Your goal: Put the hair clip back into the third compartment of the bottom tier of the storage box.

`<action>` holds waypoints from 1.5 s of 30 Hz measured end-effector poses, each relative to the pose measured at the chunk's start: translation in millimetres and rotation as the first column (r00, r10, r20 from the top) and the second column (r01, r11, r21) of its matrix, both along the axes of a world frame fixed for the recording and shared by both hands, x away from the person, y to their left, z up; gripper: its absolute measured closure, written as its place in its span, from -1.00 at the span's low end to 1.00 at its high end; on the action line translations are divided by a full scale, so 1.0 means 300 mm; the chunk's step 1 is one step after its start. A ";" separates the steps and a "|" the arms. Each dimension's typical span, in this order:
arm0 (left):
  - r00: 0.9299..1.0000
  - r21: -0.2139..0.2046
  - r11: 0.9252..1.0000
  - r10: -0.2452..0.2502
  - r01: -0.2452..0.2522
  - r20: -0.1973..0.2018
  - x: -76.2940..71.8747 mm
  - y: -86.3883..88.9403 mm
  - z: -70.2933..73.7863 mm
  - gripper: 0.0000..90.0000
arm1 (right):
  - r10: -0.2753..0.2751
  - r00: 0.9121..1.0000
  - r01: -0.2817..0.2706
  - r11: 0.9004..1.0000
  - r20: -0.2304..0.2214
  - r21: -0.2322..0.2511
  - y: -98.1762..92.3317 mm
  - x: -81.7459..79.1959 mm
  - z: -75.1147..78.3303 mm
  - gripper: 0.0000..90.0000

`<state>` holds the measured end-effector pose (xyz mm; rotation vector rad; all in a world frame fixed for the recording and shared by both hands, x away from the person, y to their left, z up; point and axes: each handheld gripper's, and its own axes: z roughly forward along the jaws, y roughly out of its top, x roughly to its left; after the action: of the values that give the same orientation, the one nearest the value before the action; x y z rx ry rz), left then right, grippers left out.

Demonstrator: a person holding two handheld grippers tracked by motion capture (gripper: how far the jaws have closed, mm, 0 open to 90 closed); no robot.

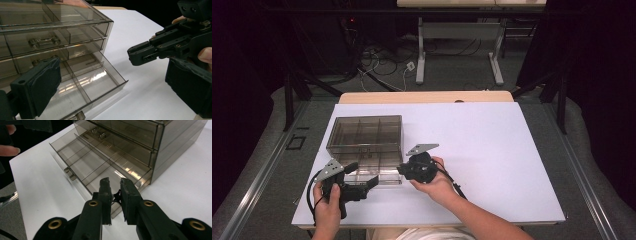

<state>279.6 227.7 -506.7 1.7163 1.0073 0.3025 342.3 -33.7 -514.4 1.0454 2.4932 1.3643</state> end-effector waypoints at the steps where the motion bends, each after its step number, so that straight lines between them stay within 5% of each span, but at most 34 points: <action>1: 1.000 0.000 1.000 0.000 0.000 0.000 0.000 0.000 0.000 -0.98 | 0.006 1.000 -0.006 1.000 -0.002 0.000 0.003 -0.002 -0.001 0.77; 24: 1.000 -0.001 1.000 -0.003 0.003 0.001 0.001 -0.001 -0.001 -0.98 | 0.059 0.998 -0.059 0.998 0.015 -0.018 0.060 -0.024 -0.032 0.77; 45: 1.000 0.002 1.000 -0.009 0.009 -0.001 0.003 -0.003 -0.003 -0.98 | 0.039 0.998 -0.037 0.998 0.047 -0.042 0.083 -0.001 -0.080 0.77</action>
<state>280.4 226.9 -507.5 1.7222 1.0002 0.2967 342.1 -8.7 -538.3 0.9508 2.5080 1.3252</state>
